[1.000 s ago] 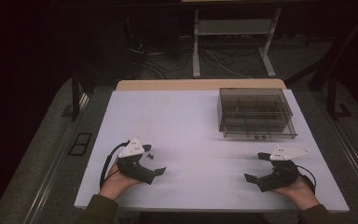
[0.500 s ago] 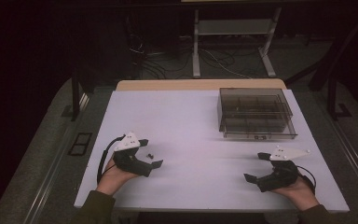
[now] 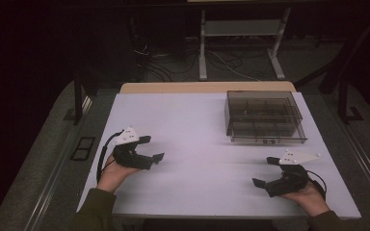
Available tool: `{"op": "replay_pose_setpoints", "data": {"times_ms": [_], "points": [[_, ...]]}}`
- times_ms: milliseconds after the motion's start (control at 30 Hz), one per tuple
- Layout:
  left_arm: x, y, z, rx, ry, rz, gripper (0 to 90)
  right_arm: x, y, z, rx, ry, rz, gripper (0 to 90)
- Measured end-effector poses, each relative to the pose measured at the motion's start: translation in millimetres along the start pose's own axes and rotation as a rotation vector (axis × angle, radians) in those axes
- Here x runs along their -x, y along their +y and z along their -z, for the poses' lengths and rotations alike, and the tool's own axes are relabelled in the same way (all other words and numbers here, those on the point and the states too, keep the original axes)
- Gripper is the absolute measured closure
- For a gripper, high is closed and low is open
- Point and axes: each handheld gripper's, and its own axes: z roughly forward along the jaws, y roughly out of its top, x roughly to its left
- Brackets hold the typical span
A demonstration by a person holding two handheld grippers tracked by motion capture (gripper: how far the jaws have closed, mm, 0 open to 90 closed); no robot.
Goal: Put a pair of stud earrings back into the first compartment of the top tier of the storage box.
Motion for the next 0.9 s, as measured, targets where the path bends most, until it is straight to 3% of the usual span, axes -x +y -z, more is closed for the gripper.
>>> {"op": "replay_pose_setpoints", "data": {"times_ms": [400, 567, 900], "points": [[-12.6, 1.3, -5.4, -0.026, 0.014, 0.003, 24.6, 0.2, -0.2, 0.9, 0.006, -0.002, -0.001, 0.5], [-16.1, -3.3, -6.7, -0.062, 0.025, 0.008, 40.8, 0.0, -0.2, 2.2, 0.011, -0.002, 0.005, 0.5], [-19.5, -10.4, -9.3, -0.111, 0.01, 0.03, 59.6, 0.2, -0.2, 2.9, 0.011, -0.005, 0.005, 0.5]]}}
